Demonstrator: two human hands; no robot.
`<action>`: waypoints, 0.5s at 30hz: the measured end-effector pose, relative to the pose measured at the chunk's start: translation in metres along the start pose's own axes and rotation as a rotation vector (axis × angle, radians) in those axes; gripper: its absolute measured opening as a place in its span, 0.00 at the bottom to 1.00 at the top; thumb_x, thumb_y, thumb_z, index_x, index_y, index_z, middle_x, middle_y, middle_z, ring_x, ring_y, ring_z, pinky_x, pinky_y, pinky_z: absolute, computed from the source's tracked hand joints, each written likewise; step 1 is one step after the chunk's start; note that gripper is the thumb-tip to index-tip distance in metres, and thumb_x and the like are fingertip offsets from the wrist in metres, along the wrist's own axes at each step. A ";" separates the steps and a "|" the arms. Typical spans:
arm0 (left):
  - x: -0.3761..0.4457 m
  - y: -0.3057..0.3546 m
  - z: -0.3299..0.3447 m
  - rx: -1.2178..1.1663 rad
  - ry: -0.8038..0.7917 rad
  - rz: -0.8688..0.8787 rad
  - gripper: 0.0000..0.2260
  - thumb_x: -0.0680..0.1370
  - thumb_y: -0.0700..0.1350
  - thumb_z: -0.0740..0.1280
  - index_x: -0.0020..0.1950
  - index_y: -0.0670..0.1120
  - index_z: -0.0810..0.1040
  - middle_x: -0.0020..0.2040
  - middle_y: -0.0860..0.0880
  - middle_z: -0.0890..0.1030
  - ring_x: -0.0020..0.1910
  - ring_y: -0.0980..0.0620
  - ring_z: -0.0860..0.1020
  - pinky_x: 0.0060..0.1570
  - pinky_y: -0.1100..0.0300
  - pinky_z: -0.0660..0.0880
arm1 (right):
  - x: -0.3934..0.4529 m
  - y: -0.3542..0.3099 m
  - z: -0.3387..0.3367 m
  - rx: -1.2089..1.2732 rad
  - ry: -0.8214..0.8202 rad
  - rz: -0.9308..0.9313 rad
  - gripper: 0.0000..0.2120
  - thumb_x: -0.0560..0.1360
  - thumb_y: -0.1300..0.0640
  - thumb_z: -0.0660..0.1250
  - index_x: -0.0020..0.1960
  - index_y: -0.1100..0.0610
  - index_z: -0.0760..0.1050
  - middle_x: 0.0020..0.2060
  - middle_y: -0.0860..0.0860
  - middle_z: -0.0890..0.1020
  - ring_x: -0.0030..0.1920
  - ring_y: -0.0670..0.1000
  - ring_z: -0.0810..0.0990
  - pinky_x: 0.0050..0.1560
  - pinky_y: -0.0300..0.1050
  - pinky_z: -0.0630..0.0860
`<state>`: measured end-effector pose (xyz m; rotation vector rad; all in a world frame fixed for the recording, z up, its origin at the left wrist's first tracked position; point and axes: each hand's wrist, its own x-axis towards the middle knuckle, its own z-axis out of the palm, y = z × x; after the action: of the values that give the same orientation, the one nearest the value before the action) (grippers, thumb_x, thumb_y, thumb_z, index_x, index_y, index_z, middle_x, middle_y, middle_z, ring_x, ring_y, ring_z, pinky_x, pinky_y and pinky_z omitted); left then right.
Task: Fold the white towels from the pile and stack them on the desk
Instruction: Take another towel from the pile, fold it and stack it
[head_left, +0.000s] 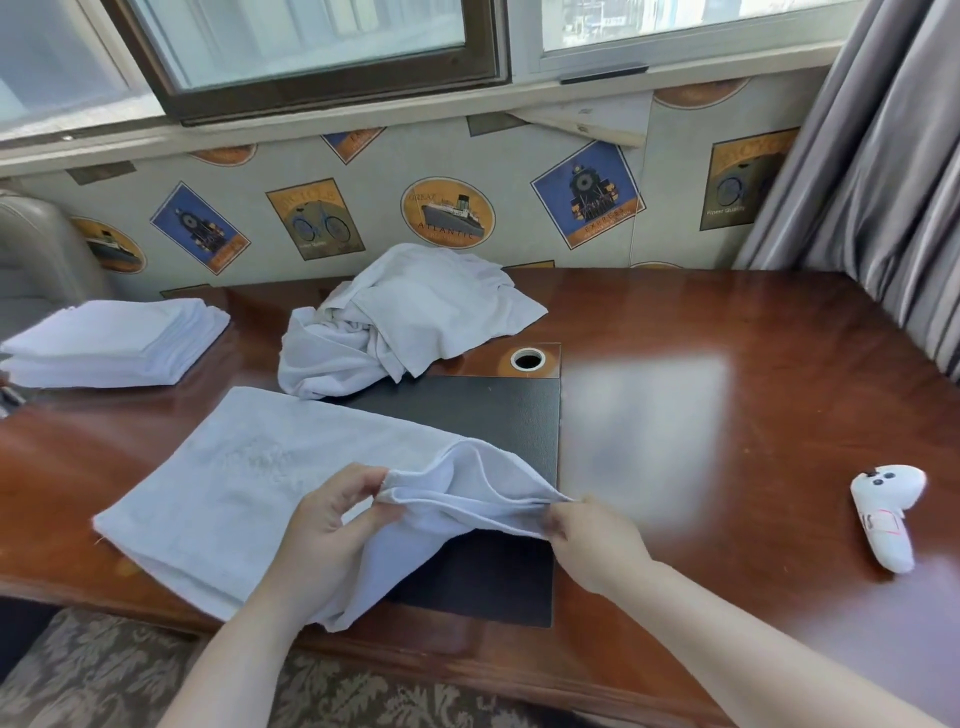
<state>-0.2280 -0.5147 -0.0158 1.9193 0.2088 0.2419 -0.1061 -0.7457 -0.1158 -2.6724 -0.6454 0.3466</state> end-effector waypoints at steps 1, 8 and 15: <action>-0.001 -0.003 0.002 0.003 0.008 -0.004 0.06 0.75 0.43 0.69 0.50 0.44 0.83 0.48 0.47 0.83 0.52 0.49 0.80 0.54 0.58 0.72 | -0.002 -0.003 0.001 0.101 0.122 -0.021 0.12 0.77 0.58 0.58 0.54 0.46 0.76 0.47 0.45 0.79 0.50 0.48 0.76 0.45 0.44 0.72; -0.006 -0.010 0.012 0.044 0.007 -0.019 0.04 0.76 0.39 0.69 0.49 0.43 0.82 0.47 0.47 0.82 0.51 0.48 0.80 0.53 0.58 0.72 | -0.015 -0.042 0.002 0.407 0.130 -0.522 0.15 0.78 0.56 0.56 0.61 0.42 0.71 0.55 0.36 0.77 0.48 0.36 0.74 0.43 0.33 0.68; -0.007 -0.008 0.003 -0.059 0.086 -0.018 0.05 0.76 0.39 0.67 0.50 0.42 0.81 0.47 0.47 0.83 0.50 0.49 0.80 0.48 0.66 0.74 | 0.012 0.017 0.001 -0.136 -0.130 -0.081 0.20 0.74 0.47 0.59 0.66 0.43 0.70 0.64 0.44 0.76 0.59 0.55 0.78 0.50 0.45 0.73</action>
<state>-0.2345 -0.5165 -0.0250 1.8494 0.2731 0.3162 -0.0900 -0.7534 -0.1254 -2.7587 -0.8425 0.4730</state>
